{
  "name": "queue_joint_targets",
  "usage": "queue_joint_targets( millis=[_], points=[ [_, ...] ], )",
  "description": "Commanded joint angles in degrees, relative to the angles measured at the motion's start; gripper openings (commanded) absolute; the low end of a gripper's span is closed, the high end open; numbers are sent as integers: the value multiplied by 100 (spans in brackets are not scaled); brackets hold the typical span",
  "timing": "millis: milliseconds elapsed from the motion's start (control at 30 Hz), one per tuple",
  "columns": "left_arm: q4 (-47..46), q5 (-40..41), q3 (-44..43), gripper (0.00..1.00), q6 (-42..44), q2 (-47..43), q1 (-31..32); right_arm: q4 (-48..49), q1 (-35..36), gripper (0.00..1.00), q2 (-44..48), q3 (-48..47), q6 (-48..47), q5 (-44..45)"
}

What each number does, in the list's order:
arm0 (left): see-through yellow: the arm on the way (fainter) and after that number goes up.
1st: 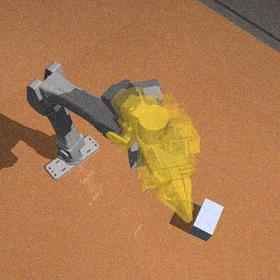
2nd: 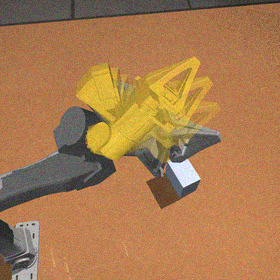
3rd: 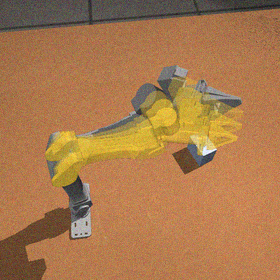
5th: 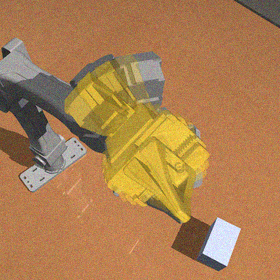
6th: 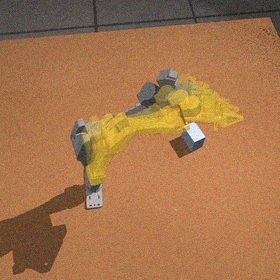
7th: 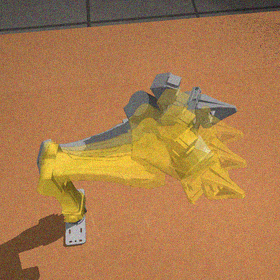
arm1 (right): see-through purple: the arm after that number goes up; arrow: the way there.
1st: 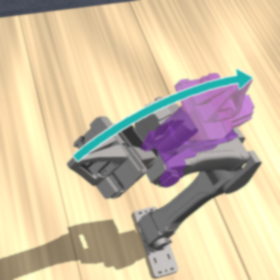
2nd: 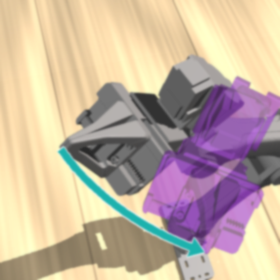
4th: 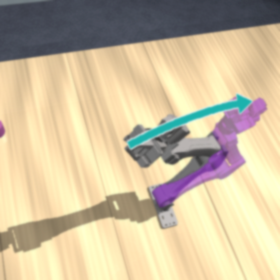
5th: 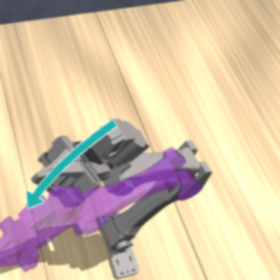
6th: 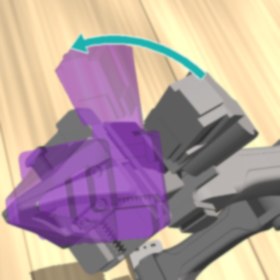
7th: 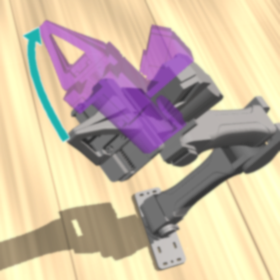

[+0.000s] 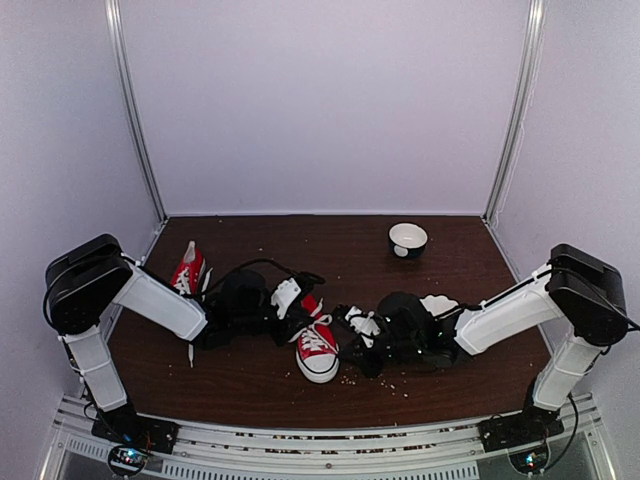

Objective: Tie the shoes
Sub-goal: Pull the crossed shoelace from the shoe.

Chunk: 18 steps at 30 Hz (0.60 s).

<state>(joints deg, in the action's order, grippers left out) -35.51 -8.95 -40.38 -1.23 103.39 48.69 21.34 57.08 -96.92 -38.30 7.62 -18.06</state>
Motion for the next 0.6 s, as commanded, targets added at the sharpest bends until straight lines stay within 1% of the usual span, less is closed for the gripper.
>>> queue_joint_targets(
  millis=[0,67,100,167,233,333,400,500,567],
  points=[
    [-18,32,8,22,8,64,-84,-454,-58,0,37,-82,-110,-348],
    [-51,-17,25,23,17,18,-87,-427,-153,17,91,-129,-82,-569],
    [-79,-76,41,25,16,-34,-92,-331,-263,24,146,-115,-52,-680],
    [-94,-175,53,33,24,-197,-87,-28,-514,34,312,-71,58,-816],
    [-63,-216,35,40,85,-429,-87,275,-780,40,310,-106,148,-1021],
    [152,-333,-78,49,208,-742,-87,351,-1026,46,22,-410,30,-1135],
    [291,-421,-101,54,276,-966,-81,389,-1124,46,-252,-660,-71,-1150],
    [595,-449,14,58,376,-1323,-87,536,-1291,47,-624,-1029,74,-1435],
    [736,-273,223,59,387,-1553,-87,811,-1353,47,-776,-1158,295,-1545]
  ],
)
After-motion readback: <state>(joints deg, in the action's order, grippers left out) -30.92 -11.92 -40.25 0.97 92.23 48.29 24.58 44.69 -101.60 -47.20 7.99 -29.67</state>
